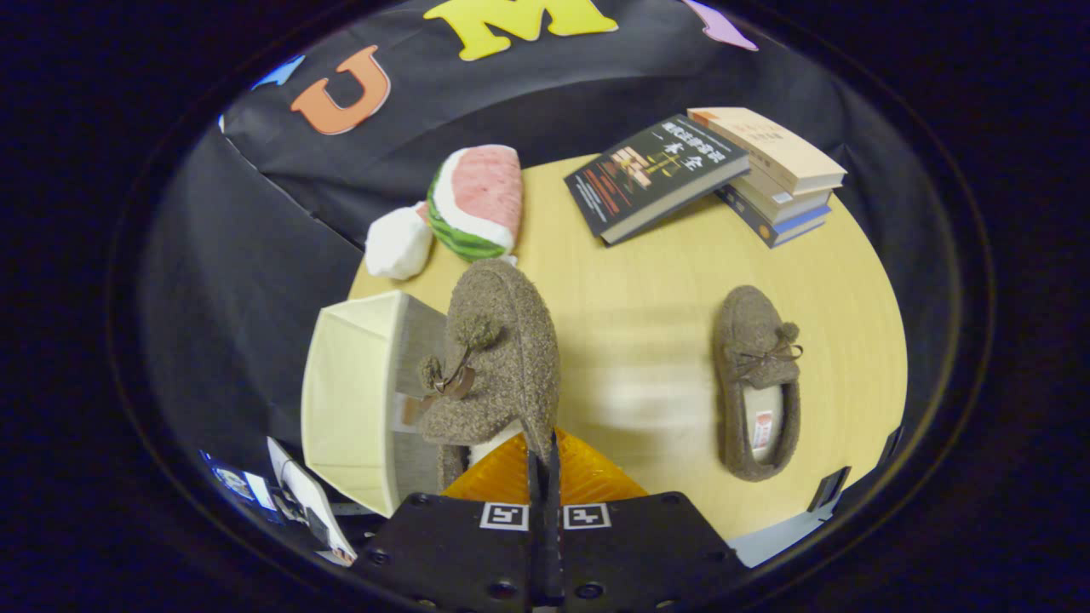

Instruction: Open the storage box then place both shoes into the box .Put the left shoe in first, then the right shoe, with the right side of both shoes facing outward in a uniform manner.

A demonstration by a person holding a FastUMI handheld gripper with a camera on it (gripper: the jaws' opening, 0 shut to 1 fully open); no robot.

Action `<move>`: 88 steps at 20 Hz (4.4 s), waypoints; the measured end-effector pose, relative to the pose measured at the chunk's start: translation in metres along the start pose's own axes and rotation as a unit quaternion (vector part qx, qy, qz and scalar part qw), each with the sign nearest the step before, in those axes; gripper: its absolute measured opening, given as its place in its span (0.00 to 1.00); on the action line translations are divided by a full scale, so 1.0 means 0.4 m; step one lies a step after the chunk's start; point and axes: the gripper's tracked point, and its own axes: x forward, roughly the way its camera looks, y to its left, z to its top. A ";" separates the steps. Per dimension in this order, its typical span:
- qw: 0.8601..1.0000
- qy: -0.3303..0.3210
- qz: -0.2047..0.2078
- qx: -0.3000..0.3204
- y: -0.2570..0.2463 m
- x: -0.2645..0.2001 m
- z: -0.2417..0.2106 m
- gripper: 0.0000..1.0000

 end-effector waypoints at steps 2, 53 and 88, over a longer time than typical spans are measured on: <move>1.000 -0.007 0.023 -0.017 0.106 -0.031 0.010 0.00; 0.990 0.048 0.066 -0.117 0.334 -0.005 -0.112 0.96; 0.991 0.058 -0.116 -0.027 -0.742 0.188 -0.037 0.30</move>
